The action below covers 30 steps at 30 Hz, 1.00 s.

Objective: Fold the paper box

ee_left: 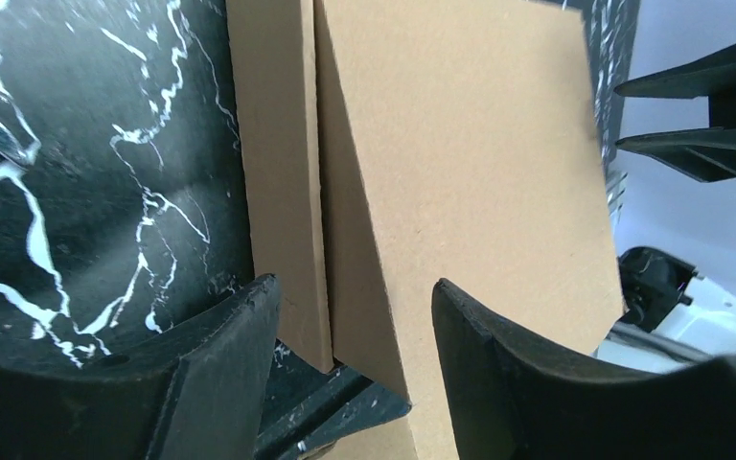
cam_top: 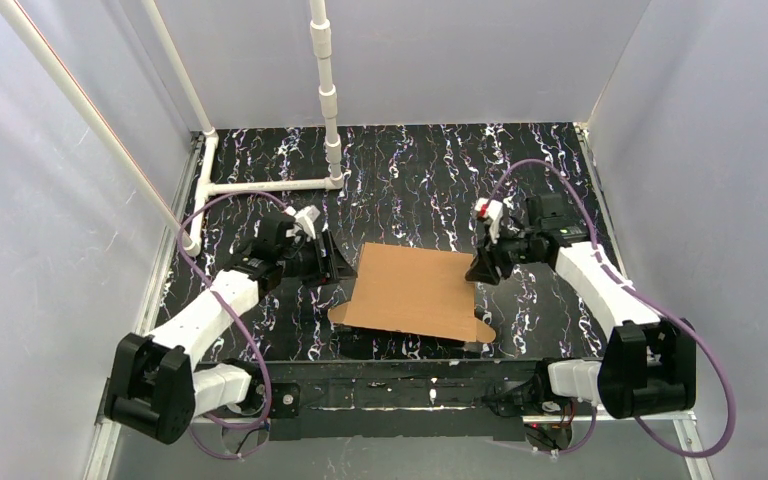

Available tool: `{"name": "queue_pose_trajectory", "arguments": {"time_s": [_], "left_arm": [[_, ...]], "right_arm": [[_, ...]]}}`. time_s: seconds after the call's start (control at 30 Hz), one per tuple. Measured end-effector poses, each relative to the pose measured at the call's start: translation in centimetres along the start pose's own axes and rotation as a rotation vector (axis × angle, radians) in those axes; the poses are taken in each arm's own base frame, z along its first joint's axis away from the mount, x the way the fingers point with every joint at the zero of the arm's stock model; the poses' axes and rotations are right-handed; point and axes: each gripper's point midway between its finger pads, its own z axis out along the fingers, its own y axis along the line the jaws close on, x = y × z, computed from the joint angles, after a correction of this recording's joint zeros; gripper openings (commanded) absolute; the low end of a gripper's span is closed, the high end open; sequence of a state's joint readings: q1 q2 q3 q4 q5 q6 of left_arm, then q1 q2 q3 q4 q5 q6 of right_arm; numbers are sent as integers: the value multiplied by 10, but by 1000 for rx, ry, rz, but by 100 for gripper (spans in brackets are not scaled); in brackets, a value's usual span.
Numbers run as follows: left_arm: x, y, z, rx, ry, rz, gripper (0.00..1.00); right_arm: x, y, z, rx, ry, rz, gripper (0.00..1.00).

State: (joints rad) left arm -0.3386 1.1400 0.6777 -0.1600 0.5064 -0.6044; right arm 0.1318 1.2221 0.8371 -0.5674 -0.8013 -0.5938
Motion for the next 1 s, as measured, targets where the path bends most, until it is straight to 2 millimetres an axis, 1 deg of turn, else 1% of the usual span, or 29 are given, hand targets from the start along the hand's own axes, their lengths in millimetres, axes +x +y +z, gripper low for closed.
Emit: {"name": "queue_pose_trajectory", "arguments": {"time_s": [0.03, 0.1, 0.17, 0.27, 0.37, 0.4, 0.6, 0.67, 0.73, 0.8, 0.87, 0.9, 0.93, 1.0], "left_arm": [[6, 1, 4, -3, 28, -2, 56], [16, 3, 11, -11, 73, -8, 48], [26, 7, 17, -29, 107, -22, 46], [40, 21, 25, -84, 162, -64, 45], [53, 33, 34, -132, 221, -110, 45], [56, 35, 37, -134, 236, -126, 45], [55, 29, 43, -125, 262, -144, 45], [54, 29, 43, -129, 258, -141, 46], [52, 29, 42, -140, 243, -140, 46], [49, 29, 42, -154, 219, -139, 46], [45, 30, 41, -163, 192, -149, 45], [43, 30, 42, -166, 174, -158, 42], [42, 31, 43, -170, 159, -172, 40], [40, 31, 45, -168, 141, -210, 39]], "right_arm": [[4, 5, 7, -29, 27, -5, 48], [15, 10, 15, -54, 79, 2, 47], [26, 9, 20, -45, 133, 5, 46], [38, 2, 23, -7, 191, 8, 45], [40, -1, 25, 8, 207, 9, 46], [40, -1, 26, 9, 210, 9, 47], [31, -10, 25, 18, 234, 12, 55], [27, -10, 21, 19, 232, 19, 61], [22, -13, 14, 35, 215, 29, 73], [20, -18, 4, 71, 195, 55, 78], [17, -25, -4, 110, 171, 78, 80], [17, -29, -7, 131, 155, 92, 80], [18, -32, -9, 144, 148, 110, 79], [22, -35, -9, 152, 145, 158, 75]]}}
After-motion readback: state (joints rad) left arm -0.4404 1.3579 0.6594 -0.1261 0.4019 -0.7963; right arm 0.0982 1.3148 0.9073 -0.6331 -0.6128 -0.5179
